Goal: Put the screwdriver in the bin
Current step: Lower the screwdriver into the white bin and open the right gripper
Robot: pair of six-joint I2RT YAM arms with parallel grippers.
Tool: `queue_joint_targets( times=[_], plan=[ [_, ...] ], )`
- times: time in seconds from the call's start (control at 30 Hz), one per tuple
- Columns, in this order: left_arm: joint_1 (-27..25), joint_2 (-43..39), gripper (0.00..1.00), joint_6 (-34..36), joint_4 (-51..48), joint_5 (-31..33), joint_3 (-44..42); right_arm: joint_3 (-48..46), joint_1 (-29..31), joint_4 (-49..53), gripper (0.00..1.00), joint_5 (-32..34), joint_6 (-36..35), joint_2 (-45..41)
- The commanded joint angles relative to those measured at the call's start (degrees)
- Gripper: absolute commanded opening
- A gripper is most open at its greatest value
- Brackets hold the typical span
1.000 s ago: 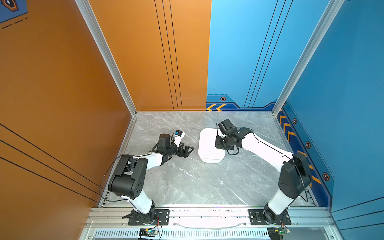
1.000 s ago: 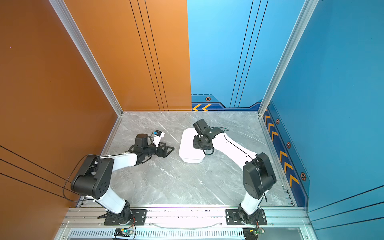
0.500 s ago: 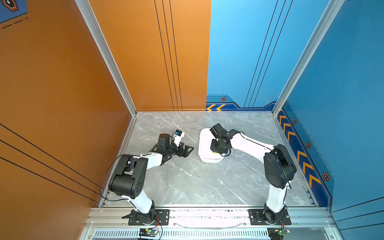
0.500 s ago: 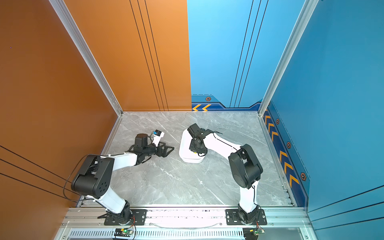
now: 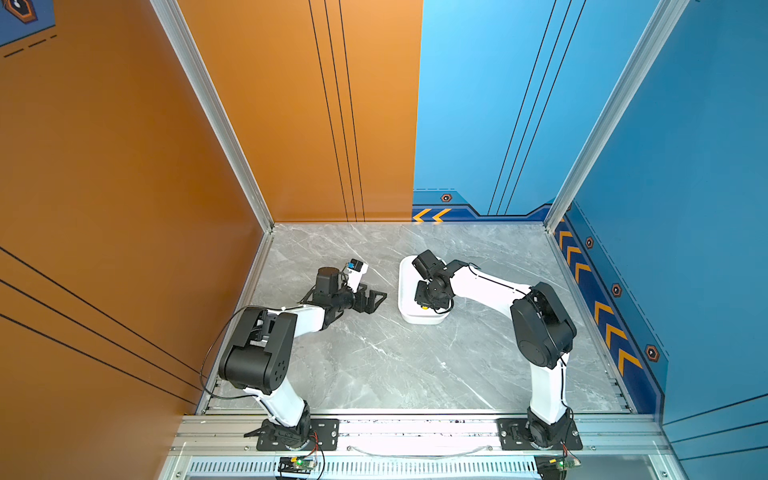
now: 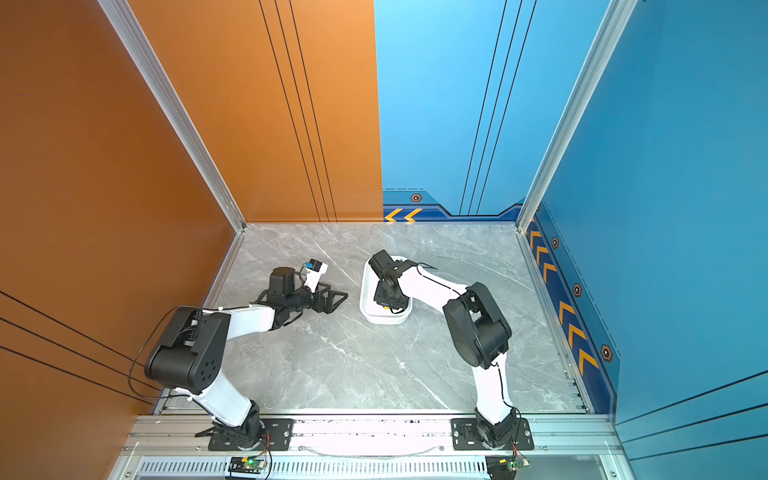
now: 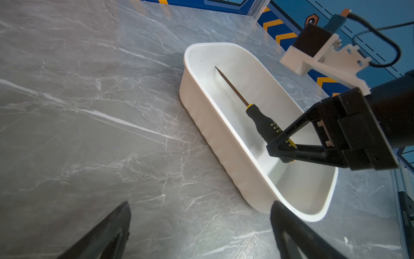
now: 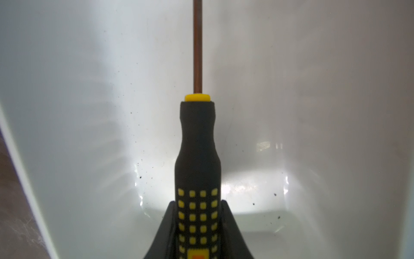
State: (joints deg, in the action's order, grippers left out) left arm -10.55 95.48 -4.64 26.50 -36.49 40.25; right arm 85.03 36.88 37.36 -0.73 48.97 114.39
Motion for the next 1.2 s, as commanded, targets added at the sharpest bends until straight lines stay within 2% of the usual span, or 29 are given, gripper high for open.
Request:
queue_joint_targets(
  times=[0.0,0.93,1.03,1.1,1.17],
  plan=[
    [0.5,0.8,0.98,-1.0,1.4,-1.0,-0.6,1.6,0.4,0.5,0.0,2.0,0.1,1.5],
    [0.9,1.4,0.98,-1.9,2.0,-0.7,-0.7,3.1,0.7,6.2,0.0,4.0,-5.4,4.1],
    [0.9,1.5,0.98,-1.9,2.0,-0.7,-0.6,3.2,0.7,6.2,0.08,4.0,-5.8,4.1],
    [0.9,1.6,0.98,-1.9,2.1,-0.8,-0.6,3.1,0.7,6.2,0.19,3.9,-6.0,4.0],
    [0.9,1.6,0.98,-1.9,2.0,-0.6,-0.5,3.1,0.7,6.2,0.22,3.8,-6.0,4.1]
  ],
)
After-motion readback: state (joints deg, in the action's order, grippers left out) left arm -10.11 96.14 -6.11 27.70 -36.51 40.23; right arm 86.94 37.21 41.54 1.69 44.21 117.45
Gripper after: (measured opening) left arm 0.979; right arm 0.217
